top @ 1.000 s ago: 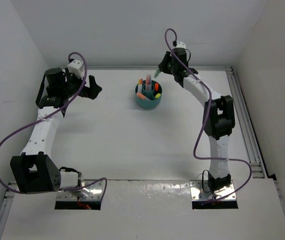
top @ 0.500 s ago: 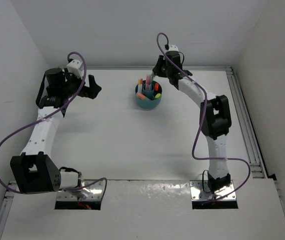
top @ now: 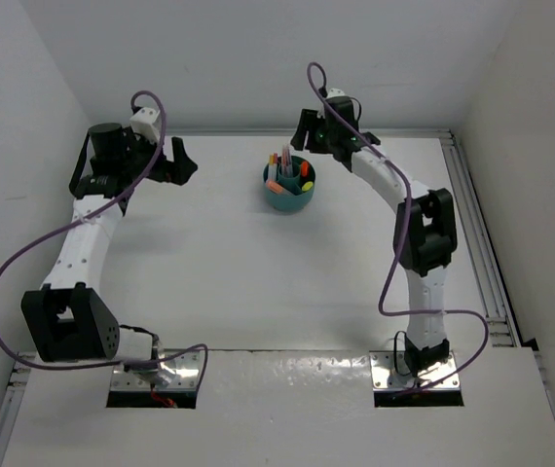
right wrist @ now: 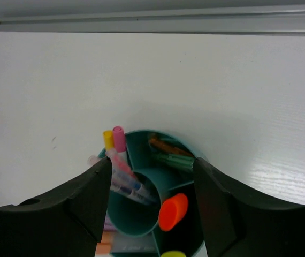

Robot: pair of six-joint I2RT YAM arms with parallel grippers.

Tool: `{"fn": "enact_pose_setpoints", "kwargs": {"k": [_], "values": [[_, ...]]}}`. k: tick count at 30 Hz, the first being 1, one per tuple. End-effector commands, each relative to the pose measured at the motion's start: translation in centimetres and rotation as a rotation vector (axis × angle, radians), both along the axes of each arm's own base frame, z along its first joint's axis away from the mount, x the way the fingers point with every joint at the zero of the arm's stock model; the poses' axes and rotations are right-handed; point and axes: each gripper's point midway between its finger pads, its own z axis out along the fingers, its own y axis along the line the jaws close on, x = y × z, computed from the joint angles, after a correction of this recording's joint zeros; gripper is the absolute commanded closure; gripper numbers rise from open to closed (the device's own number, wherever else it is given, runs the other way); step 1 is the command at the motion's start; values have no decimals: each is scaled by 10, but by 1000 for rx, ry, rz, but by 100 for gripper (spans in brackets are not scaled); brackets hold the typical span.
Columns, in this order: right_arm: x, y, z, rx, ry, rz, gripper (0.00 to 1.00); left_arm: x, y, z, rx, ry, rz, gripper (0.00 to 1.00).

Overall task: Sort the stationery into containers
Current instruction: Reset both arms

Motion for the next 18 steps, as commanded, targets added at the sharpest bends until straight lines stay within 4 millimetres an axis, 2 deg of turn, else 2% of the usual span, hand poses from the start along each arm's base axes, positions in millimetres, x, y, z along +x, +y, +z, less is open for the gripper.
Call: {"fn": "enact_pose_setpoints", "kwargs": {"k": [1, 2, 3, 4, 5, 7, 8, 9, 10, 11, 12, 13, 16, 17, 18], "values": [[-10, -15, 119, 86, -176, 5, 39, 10, 2, 16, -16, 38, 27, 0], [-19, -23, 118, 69, -156, 9, 39, 12, 3, 14, -10, 61, 36, 0], [-27, -37, 135, 70, -175, 15, 38, 12, 6, 2, -10, 120, 44, 0], [-37, -46, 121, 27, -142, 38, 36, 14, 11, 5, 3, 123, 70, 0], [-48, -60, 138, 30, -165, 51, 32, 15, 14, 0, 8, 147, 94, 0], [-63, -80, 132, -14, -147, 88, 26, 13, 31, -11, 43, 188, 183, 0], [-75, -101, 110, -35, -71, 78, 19, 8, 36, -13, 60, 193, 213, 0], [-86, -113, 116, -41, -65, 73, 17, 6, 43, -18, 77, 201, 241, 0], [-100, -126, 95, -71, 1, 72, 15, 4, 51, -22, 107, 200, 275, 0], [-108, -147, 101, -93, -5, 47, 11, -3, 54, -27, 123, 201, 288, 0], [-113, -158, 84, -95, 41, 26, 10, -6, 55, -28, 123, 200, 289, 0], [-128, -169, 76, -114, 57, 10, 9, -9, 59, -30, 158, 188, 283, 0], [-151, -211, 61, -155, 77, -71, 5, -16, 58, -36, 154, 213, 287, 0], [-155, -216, 52, -159, 97, -79, 4, -18, 59, -39, 158, 229, 291, 0], [-161, -220, 55, -163, 86, -86, 3, -18, 59, -39, 161, 227, 293, 0]]}}
